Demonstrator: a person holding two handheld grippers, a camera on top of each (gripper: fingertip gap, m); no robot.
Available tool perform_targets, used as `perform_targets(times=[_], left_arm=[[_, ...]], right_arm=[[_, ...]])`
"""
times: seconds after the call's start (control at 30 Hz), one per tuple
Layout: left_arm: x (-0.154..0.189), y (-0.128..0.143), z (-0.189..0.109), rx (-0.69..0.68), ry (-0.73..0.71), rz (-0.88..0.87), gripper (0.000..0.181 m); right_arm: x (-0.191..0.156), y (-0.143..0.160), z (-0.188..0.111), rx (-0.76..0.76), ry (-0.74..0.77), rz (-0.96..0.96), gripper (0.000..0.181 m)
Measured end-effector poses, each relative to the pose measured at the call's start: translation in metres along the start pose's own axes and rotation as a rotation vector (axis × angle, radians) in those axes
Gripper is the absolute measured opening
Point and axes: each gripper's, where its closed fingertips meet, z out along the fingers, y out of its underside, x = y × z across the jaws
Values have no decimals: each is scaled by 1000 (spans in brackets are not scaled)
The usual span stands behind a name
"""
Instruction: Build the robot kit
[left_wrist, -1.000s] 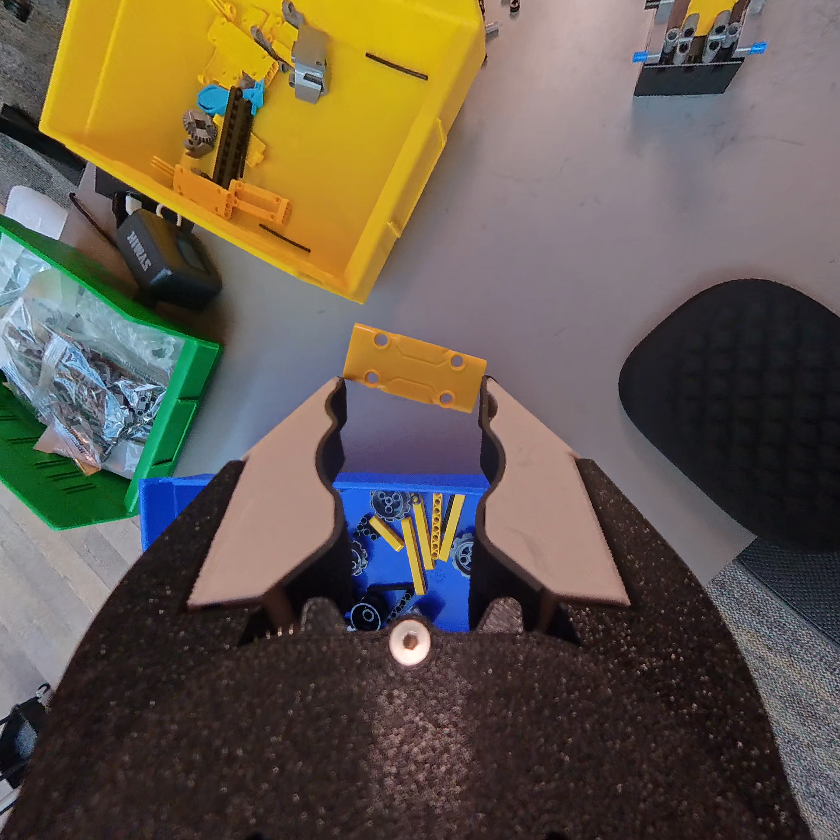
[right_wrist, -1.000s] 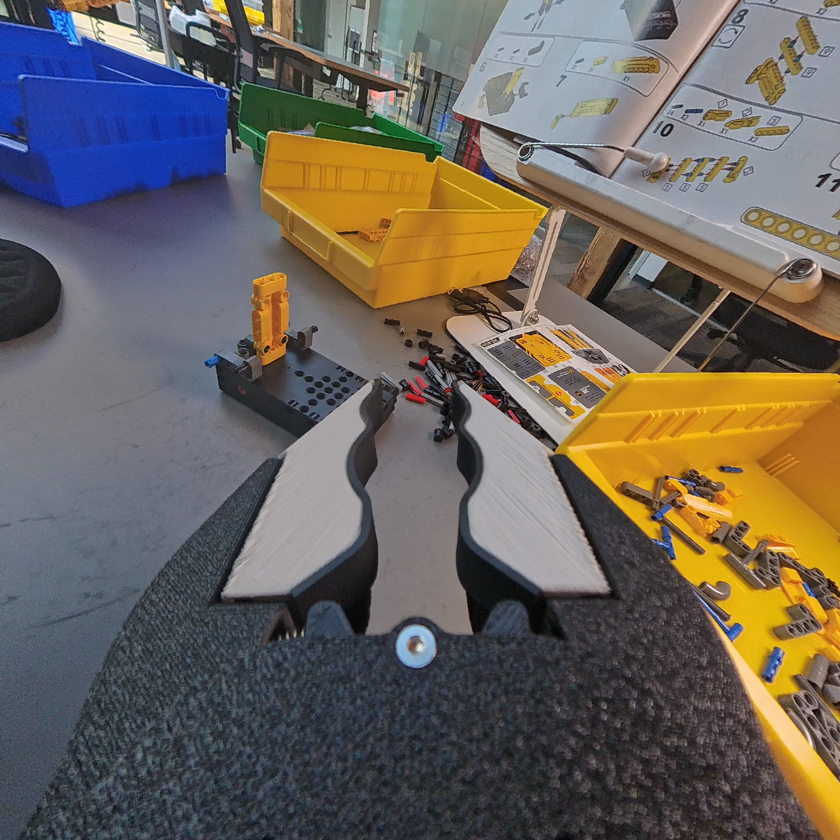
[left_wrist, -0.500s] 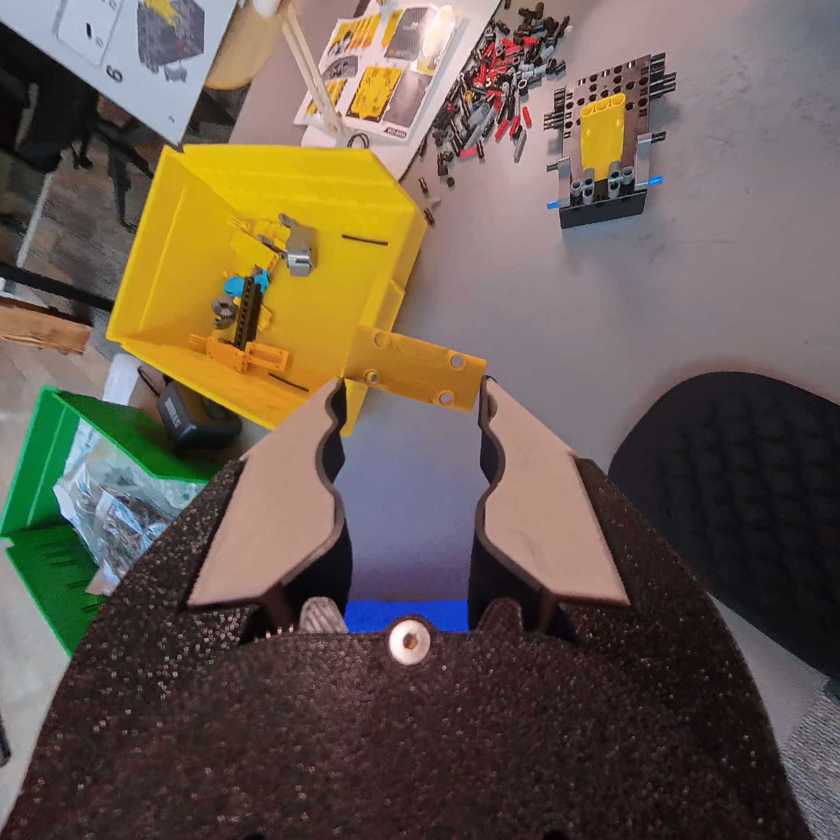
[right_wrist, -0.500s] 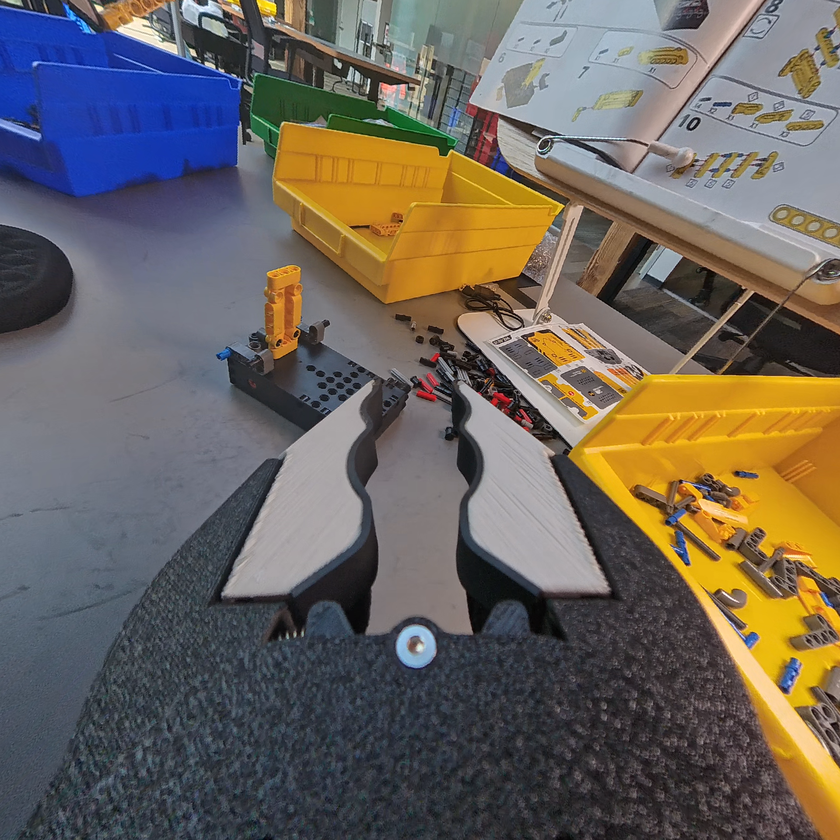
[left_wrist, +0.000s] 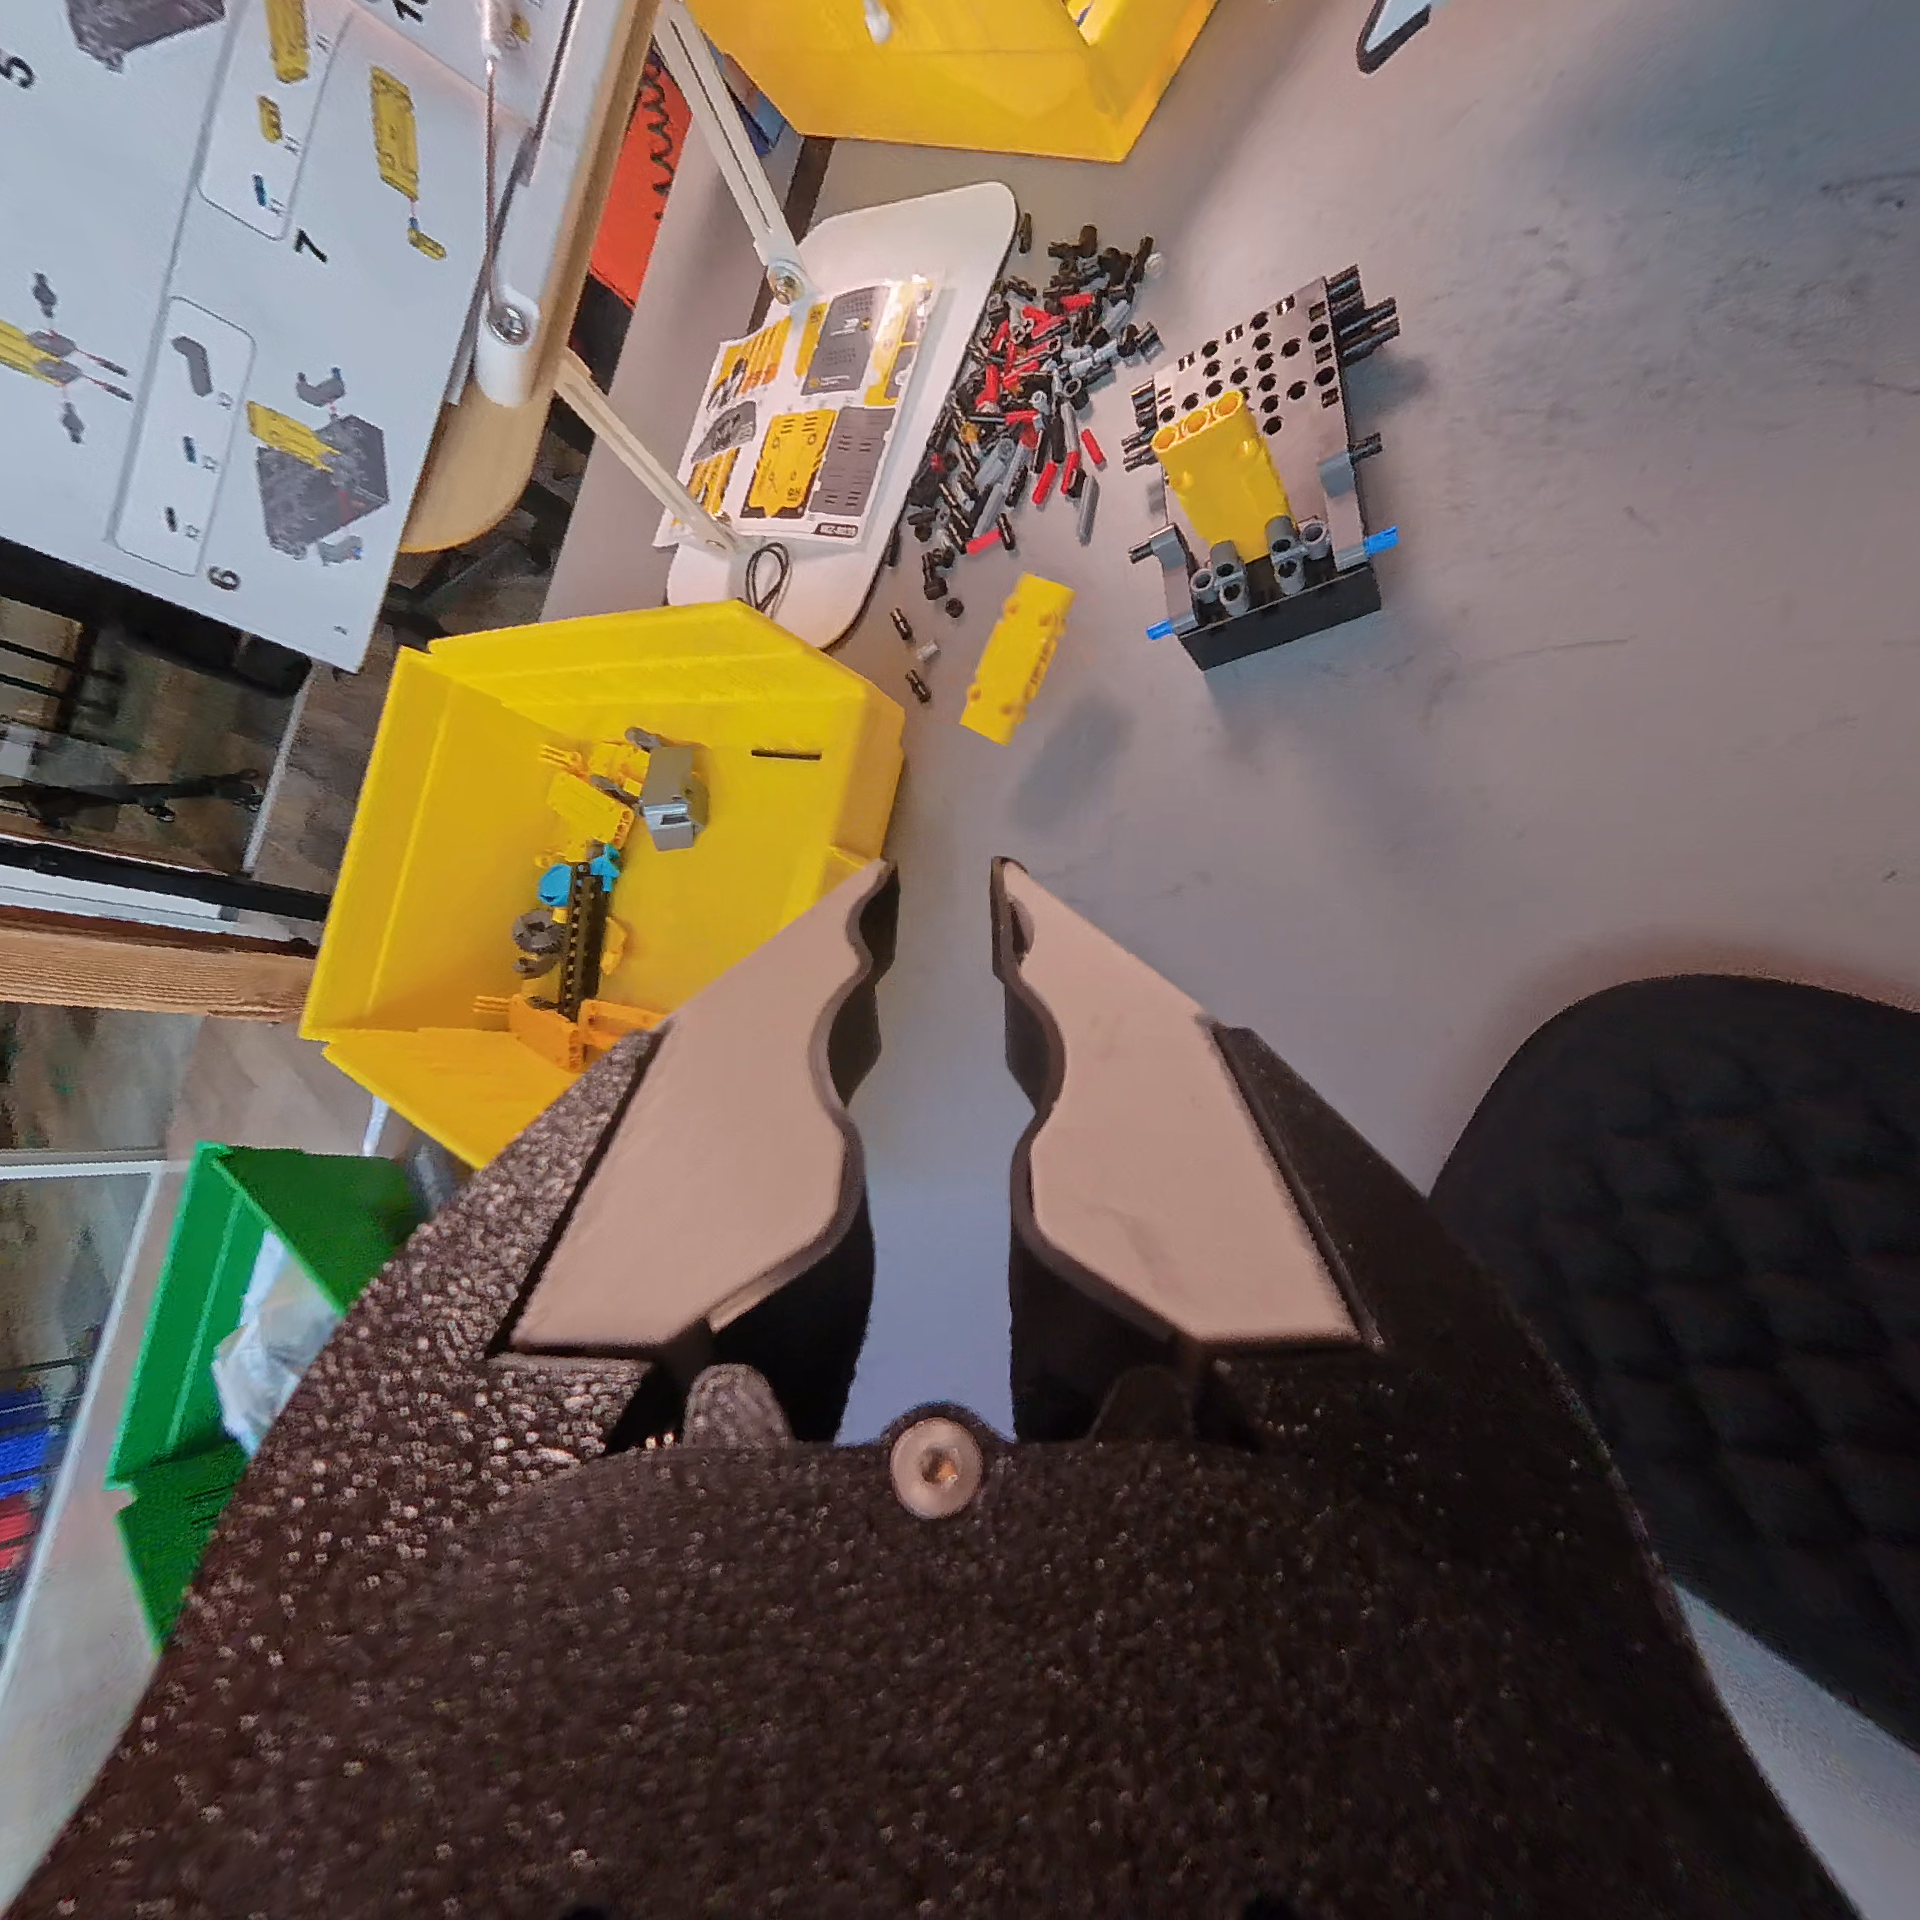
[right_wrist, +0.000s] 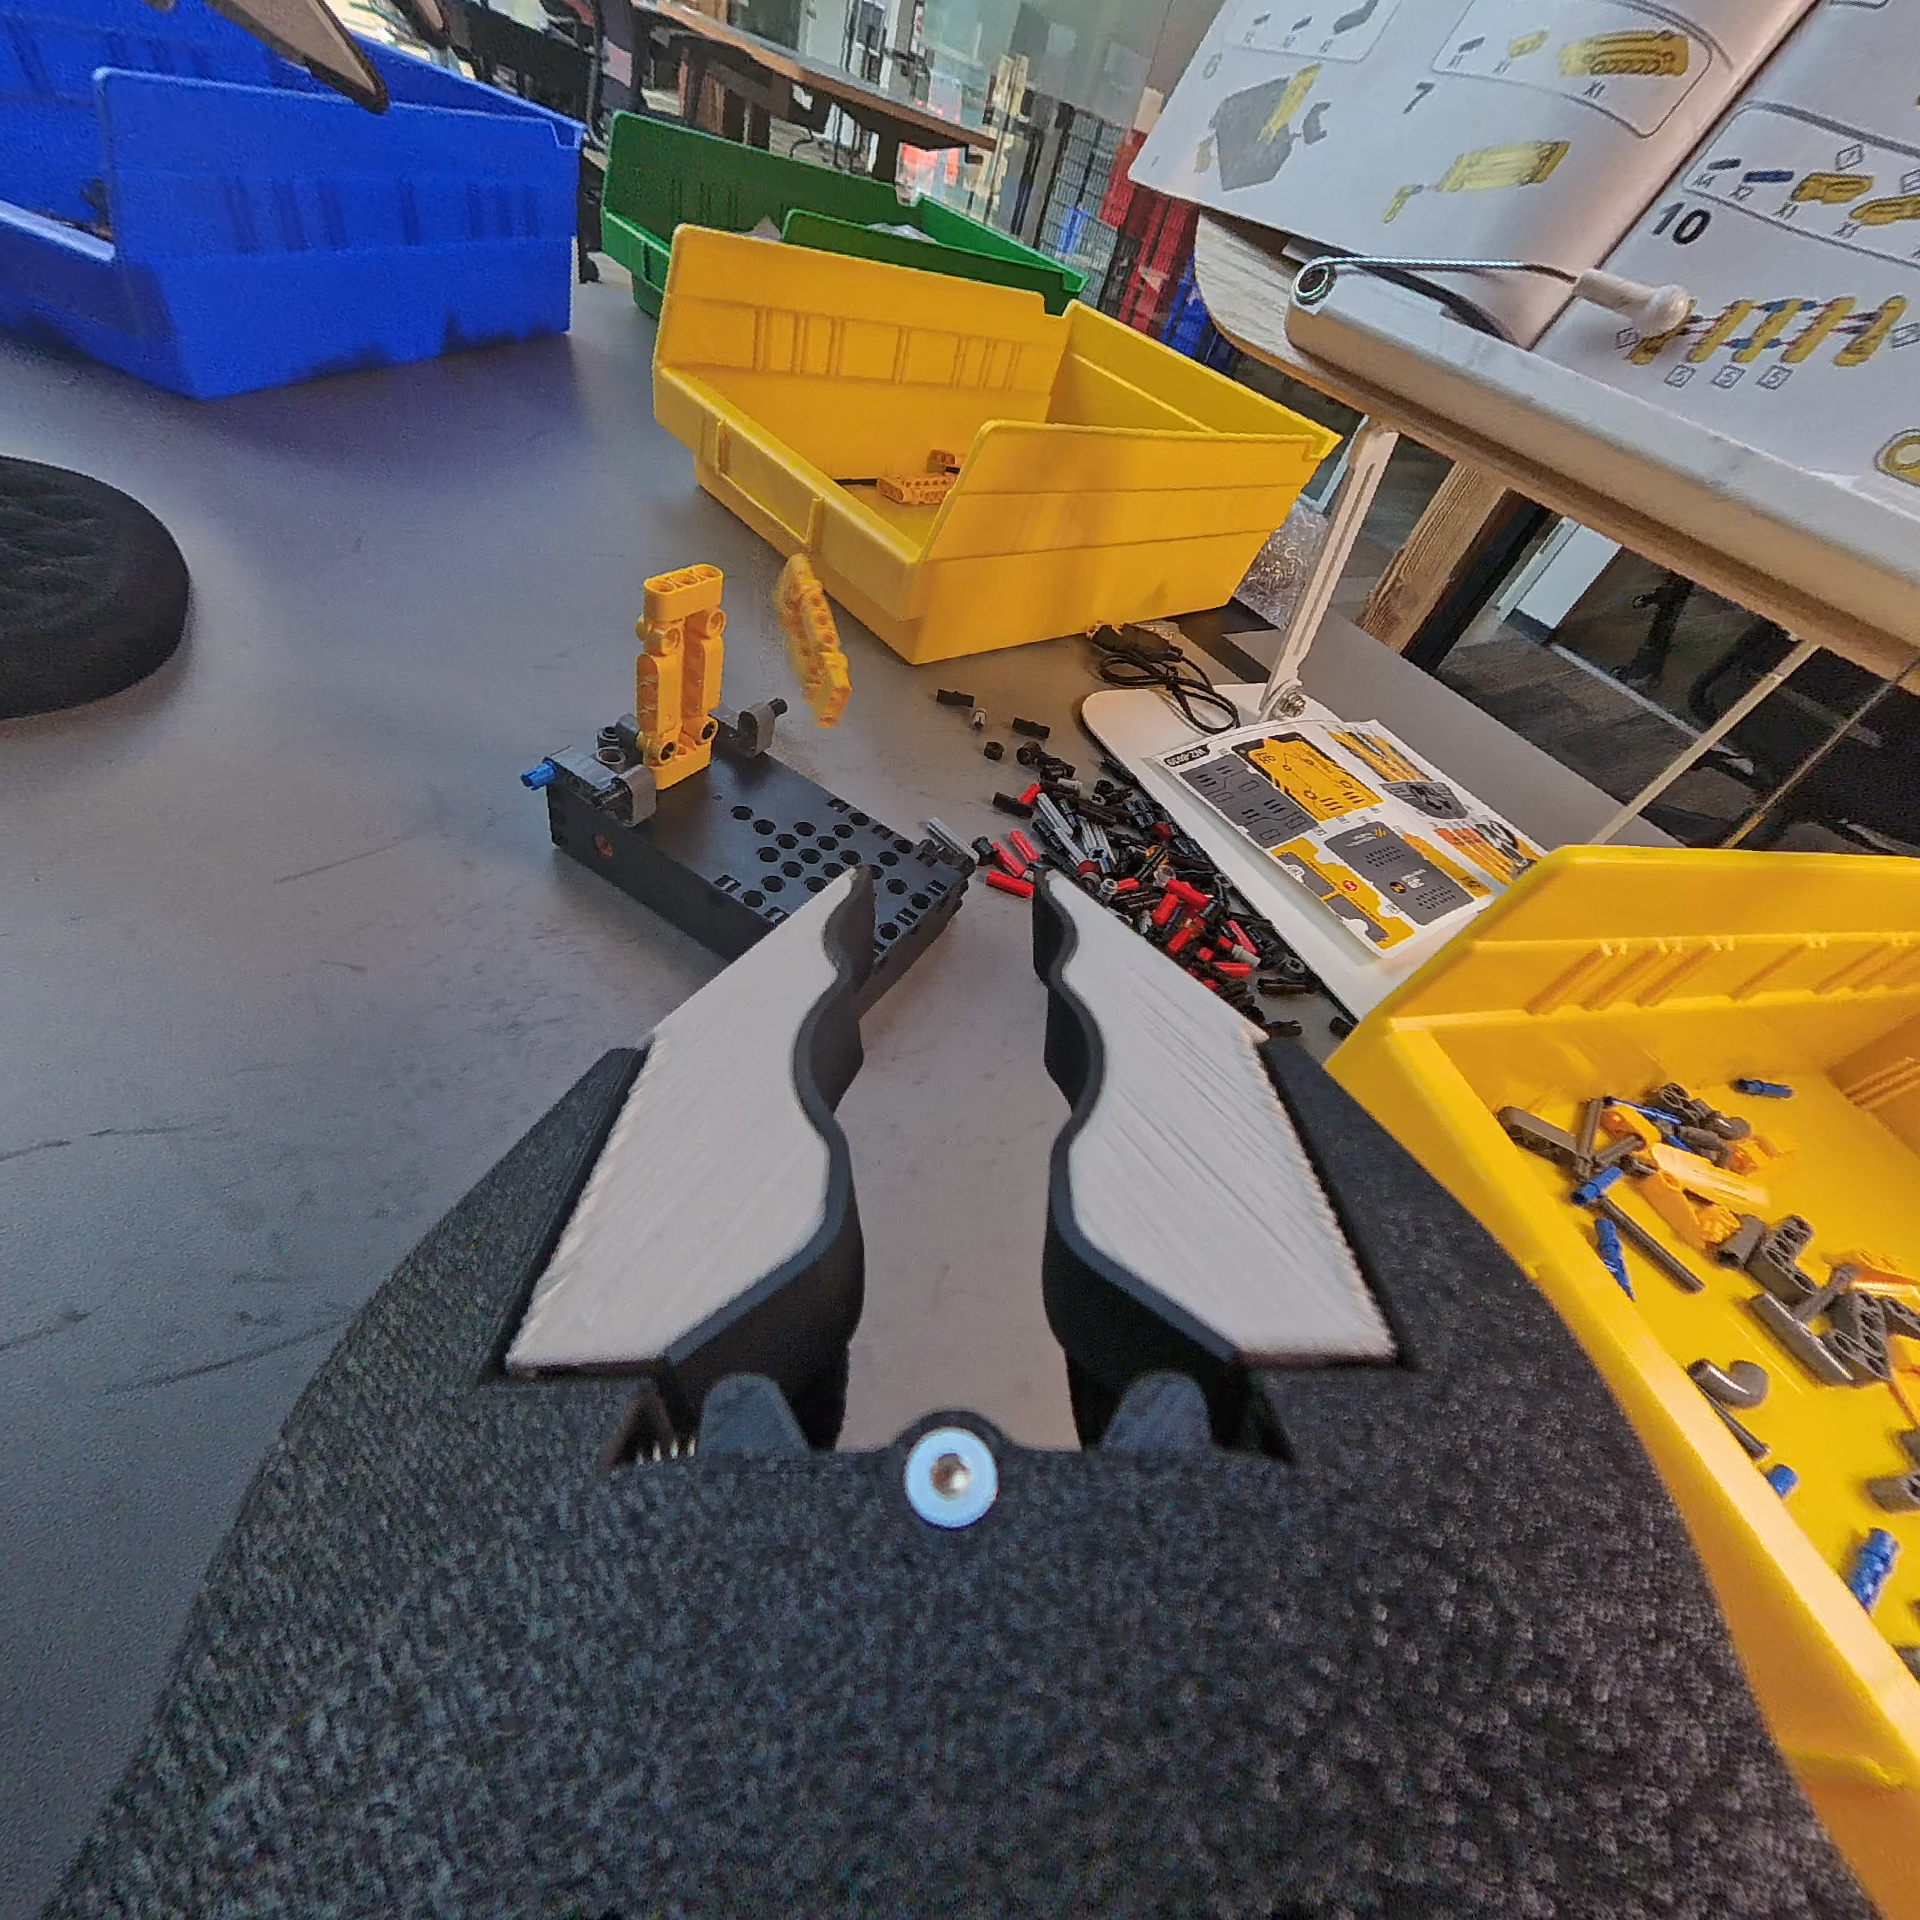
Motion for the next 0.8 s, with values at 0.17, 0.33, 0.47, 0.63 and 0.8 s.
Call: perform_targets(times=[0.17,0.33,0.47,0.63,0.8], left_arm=[[19,7,26,11,75,-130,23],[38,-1,73,45,171,-194,35],[36,-13,117,75,246,-283,37],[22,-21,167,78,323,-347,45],[33,-23,200,12,393,-267,53]], right_arm=[[-1,0,0,0,-6,-1,30],[-2,1,1,-2,-10,-7,30],[-2,1,0,0,-8,-12,29],[3,2,-2,2,4,-4,29],[10,3,-5,7,14,14,29]])
